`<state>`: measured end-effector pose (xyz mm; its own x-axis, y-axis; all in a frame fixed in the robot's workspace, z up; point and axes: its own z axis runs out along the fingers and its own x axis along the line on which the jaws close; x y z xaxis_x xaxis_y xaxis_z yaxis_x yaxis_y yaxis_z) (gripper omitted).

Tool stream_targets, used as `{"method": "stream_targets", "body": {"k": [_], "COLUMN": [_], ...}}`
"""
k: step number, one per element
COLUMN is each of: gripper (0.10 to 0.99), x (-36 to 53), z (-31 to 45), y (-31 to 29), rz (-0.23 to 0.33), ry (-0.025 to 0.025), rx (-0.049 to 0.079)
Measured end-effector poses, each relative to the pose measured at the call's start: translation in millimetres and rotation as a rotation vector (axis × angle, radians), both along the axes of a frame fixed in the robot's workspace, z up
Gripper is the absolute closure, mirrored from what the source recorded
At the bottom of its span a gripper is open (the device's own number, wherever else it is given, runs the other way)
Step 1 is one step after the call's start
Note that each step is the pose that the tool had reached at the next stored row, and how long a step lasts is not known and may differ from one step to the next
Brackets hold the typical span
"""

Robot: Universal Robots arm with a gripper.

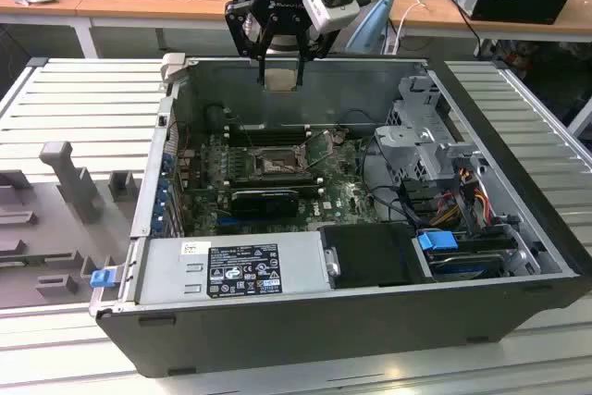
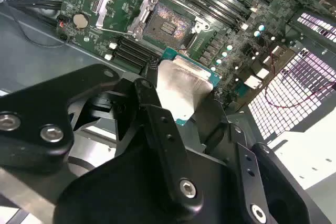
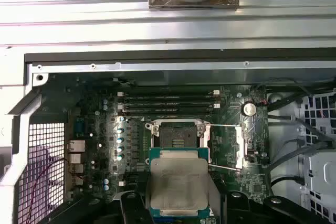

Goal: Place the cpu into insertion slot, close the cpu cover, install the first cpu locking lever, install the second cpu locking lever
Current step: 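Place the cpu into insertion slot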

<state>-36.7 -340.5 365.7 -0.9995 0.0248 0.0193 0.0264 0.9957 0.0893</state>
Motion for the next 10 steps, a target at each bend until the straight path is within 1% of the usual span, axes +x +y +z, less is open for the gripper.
{"method": "stream_targets", "body": {"k": [10], "gripper": [0.557], "x": [0.0], "z": [0.0], "y": [0.0], "rz": [-0.011], "ry": [0.0], "rx": [0.0]}}
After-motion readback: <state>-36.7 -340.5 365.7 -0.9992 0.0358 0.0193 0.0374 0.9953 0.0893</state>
